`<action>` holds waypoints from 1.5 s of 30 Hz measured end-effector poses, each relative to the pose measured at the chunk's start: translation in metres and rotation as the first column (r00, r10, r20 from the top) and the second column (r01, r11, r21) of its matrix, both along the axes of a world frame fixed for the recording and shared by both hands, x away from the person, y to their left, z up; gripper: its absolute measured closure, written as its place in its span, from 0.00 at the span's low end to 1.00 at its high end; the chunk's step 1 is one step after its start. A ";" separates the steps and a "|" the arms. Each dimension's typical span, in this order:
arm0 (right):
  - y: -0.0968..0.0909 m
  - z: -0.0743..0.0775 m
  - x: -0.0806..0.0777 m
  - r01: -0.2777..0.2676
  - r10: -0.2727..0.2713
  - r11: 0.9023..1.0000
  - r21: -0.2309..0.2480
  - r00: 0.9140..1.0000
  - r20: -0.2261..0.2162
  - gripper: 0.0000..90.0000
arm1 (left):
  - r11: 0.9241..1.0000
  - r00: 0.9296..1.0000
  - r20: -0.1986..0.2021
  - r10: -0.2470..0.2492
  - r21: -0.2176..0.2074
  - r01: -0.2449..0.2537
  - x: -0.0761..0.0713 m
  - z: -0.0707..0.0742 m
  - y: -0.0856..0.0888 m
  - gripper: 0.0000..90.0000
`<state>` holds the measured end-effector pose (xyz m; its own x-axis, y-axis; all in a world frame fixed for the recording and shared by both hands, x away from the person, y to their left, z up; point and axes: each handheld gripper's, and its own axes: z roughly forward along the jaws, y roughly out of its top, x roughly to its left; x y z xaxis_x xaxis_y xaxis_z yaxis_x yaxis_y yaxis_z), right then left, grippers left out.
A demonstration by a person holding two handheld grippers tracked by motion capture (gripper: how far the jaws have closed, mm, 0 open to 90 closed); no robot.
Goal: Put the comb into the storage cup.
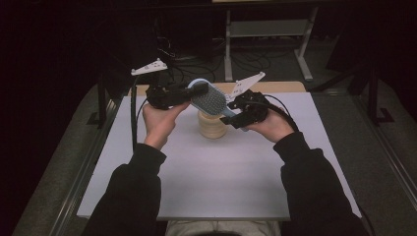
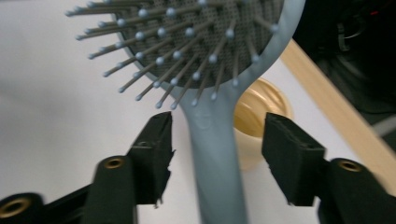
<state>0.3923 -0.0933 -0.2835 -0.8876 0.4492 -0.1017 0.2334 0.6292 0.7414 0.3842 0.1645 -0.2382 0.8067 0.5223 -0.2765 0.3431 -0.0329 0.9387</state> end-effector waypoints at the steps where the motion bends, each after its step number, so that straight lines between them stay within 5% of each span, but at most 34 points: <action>1: -0.003 0.001 0.001 0.004 -0.003 0.999 0.036 1.000 -0.031 0.34 | 1.000 1.000 0.008 0.005 0.015 -0.005 0.000 0.004 0.000 0.65; 4: -0.007 0.002 0.003 0.022 -0.017 0.996 0.084 0.998 -0.059 0.19 | 1.000 1.000 0.014 0.007 0.027 -0.007 0.001 0.010 0.000 0.65; 11: -0.016 -0.001 0.004 0.045 -0.035 0.991 0.129 0.996 -0.084 0.00 | 0.999 0.999 0.034 0.021 0.044 -0.023 0.003 0.022 0.004 0.65; 21: -0.034 -0.019 0.002 0.090 -0.069 0.979 0.183 0.990 -0.119 0.00 | 0.997 0.997 0.044 0.067 0.035 -0.068 0.008 0.038 0.013 0.64; 26: -0.043 -0.024 -0.003 0.098 -0.078 0.972 0.214 0.992 -0.100 0.00 | 0.993 0.994 0.056 0.093 0.066 -0.097 0.013 0.045 0.014 0.64; 45: -0.079 -0.047 -0.014 0.142 -0.124 0.956 0.256 0.989 -0.087 0.00 | 0.988 0.986 0.090 0.138 0.054 -0.143 0.012 0.061 0.028 0.64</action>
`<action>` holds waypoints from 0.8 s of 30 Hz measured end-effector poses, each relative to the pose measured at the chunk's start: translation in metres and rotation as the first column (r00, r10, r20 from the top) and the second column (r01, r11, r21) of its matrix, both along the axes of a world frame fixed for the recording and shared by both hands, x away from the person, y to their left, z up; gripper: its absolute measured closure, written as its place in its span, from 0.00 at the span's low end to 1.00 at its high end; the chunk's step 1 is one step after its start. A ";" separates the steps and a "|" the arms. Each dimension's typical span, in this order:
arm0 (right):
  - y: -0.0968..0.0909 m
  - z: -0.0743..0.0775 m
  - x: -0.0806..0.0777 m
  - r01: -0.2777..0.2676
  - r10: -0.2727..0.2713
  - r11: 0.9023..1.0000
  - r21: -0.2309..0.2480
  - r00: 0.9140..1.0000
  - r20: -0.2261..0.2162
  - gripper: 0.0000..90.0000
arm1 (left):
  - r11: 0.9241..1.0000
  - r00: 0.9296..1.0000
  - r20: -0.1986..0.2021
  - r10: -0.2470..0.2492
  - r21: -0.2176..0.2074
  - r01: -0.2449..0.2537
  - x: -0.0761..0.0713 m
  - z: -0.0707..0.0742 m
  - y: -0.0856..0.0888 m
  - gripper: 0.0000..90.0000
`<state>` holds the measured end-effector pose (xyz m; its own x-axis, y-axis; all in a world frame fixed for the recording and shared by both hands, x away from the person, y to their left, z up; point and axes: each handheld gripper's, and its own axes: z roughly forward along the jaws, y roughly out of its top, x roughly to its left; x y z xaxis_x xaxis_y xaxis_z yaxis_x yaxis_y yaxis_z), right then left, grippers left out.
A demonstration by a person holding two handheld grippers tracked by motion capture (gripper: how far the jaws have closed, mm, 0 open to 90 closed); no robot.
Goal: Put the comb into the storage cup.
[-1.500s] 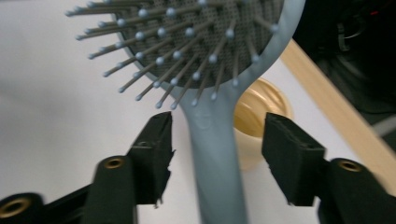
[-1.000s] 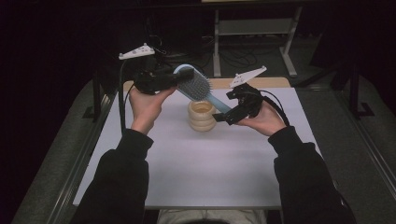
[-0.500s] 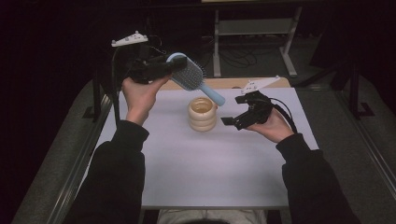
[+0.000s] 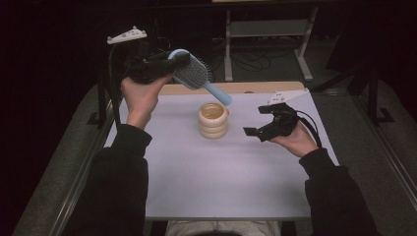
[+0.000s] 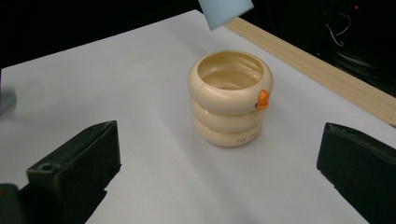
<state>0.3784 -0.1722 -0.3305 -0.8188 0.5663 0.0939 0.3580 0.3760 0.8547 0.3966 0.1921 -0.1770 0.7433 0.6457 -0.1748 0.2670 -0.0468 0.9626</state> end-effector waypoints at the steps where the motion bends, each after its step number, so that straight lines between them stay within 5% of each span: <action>1: 0.000 0.000 0.000 0.000 0.000 1.000 0.000 1.000 0.000 0.00 | 1.000 1.000 -0.001 0.005 -0.002 -0.005 0.000 0.000 0.001 0.64; 24: -0.045 -0.038 -0.030 0.088 -0.088 0.996 -0.004 0.996 0.006 0.00 | 0.995 0.995 -0.020 0.096 0.023 -0.095 0.017 -0.007 0.012 0.64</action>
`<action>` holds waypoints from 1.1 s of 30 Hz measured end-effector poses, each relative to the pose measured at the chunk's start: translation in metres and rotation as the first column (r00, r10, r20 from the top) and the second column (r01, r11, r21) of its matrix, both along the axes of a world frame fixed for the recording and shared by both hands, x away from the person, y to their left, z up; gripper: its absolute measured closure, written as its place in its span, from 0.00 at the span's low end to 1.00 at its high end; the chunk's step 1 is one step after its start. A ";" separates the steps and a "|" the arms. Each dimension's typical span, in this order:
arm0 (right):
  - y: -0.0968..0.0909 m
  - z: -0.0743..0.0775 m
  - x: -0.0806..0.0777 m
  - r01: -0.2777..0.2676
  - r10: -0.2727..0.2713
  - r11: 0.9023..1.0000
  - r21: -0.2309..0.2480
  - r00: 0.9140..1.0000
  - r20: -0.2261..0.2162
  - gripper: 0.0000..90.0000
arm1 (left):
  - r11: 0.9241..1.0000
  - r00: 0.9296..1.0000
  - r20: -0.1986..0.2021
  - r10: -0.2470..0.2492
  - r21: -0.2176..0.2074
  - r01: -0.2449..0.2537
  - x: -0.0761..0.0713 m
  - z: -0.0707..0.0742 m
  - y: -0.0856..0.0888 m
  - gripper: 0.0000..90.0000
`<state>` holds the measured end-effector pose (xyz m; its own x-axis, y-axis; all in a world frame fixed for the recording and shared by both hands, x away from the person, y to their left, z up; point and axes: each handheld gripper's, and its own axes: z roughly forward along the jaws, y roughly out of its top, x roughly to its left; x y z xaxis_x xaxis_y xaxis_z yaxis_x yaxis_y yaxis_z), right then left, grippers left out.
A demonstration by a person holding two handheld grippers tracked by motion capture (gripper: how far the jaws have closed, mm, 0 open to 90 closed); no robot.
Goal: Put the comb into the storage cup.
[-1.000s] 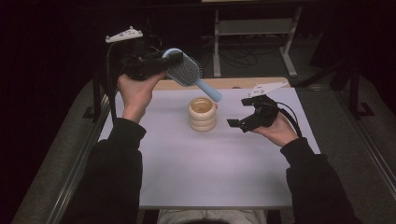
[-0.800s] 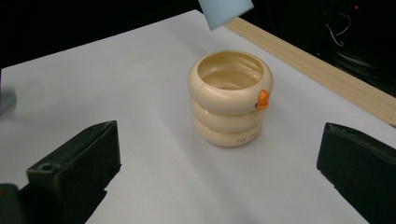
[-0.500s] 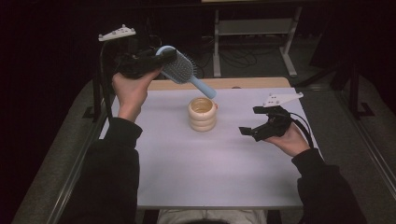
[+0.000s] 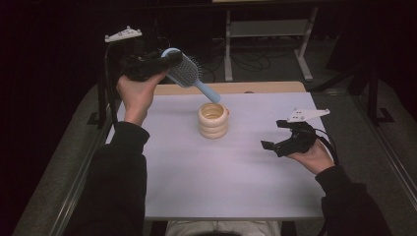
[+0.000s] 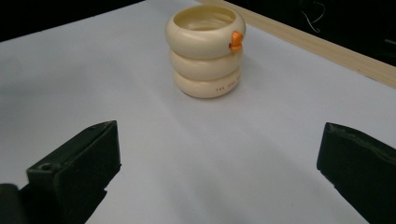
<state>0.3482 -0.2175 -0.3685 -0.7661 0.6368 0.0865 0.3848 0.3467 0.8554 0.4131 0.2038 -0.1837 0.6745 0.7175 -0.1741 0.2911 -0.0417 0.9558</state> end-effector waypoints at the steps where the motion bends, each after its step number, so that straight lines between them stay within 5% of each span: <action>1: -0.002 -0.004 -0.004 0.005 -0.005 1.000 0.010 1.000 0.006 0.00 | 1.000 1.000 -0.005 0.007 0.005 -0.007 0.003 -0.001 -0.001 0.64; 15: -0.016 -0.022 -0.025 0.019 -0.019 1.000 -0.004 1.000 0.022 0.00 | 0.993 0.999 -0.032 0.039 0.111 -0.035 0.018 -0.018 -0.019 0.64; 33: -0.020 -0.028 -0.035 0.009 -0.008 1.000 -0.006 0.999 0.033 0.00 | 0.989 0.997 -0.070 0.041 0.142 -0.030 0.032 -0.038 -0.033 0.64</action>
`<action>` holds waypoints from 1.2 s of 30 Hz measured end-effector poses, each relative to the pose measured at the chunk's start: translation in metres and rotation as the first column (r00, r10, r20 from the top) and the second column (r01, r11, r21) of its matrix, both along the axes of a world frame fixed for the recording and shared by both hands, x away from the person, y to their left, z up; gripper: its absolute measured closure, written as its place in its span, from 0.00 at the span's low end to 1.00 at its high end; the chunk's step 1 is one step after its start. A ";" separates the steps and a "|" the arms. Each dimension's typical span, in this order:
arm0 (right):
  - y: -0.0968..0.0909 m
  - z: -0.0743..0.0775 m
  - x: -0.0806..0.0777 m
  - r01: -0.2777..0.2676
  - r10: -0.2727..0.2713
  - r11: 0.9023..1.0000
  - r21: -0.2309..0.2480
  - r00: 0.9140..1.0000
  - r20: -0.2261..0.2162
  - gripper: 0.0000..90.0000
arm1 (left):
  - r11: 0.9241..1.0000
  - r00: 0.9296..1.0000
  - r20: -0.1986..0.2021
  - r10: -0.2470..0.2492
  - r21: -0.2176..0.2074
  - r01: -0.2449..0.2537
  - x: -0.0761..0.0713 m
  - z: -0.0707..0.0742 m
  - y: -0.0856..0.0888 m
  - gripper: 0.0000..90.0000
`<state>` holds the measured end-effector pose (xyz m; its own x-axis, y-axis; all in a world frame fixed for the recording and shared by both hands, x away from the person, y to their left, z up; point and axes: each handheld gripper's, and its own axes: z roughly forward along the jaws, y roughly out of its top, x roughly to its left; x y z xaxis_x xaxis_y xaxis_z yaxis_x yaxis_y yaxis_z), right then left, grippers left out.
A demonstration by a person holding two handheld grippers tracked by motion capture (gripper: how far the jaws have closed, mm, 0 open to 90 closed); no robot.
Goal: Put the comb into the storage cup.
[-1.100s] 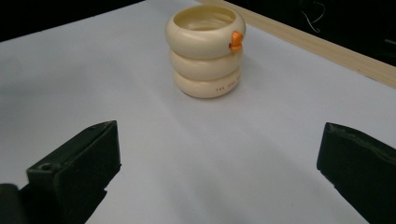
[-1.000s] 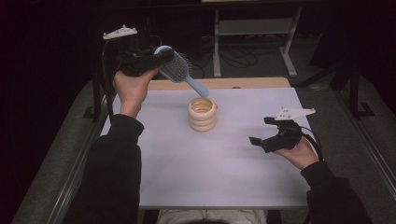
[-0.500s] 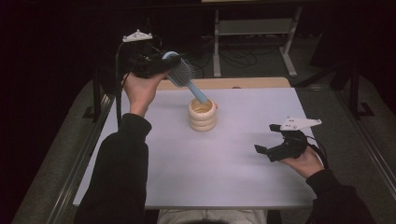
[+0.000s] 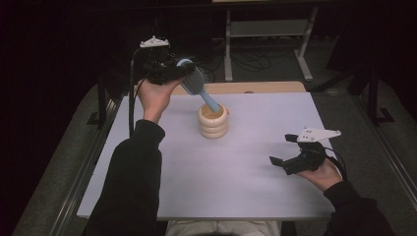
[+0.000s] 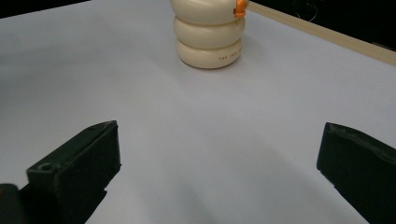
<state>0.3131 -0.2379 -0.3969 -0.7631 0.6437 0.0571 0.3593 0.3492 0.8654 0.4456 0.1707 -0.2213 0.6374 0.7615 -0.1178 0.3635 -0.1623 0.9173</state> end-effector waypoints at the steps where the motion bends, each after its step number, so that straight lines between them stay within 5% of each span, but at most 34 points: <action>1: 0.000 0.000 0.000 0.000 0.000 1.000 -0.001 1.000 0.000 0.00 | 1.000 1.000 -0.001 -0.001 0.004 0.001 0.001 -0.001 -0.001 0.64; 9: 0.000 -0.001 0.000 -0.008 0.008 1.000 0.002 1.000 0.000 0.00 | 0.999 1.000 -0.006 0.008 0.045 -0.008 0.007 -0.015 -0.013 0.64; 36: -0.001 -0.002 0.000 -0.013 0.013 1.000 0.000 1.000 -0.010 0.00 | 0.998 0.997 -0.072 0.018 0.060 -0.014 0.034 -0.055 -0.030 0.63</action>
<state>0.3132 -0.2390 -0.3988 -0.7706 0.6340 0.0648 0.3637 0.3540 0.8616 0.4793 0.1403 -0.2759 0.6167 0.7785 -0.1171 0.4315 -0.2098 0.8774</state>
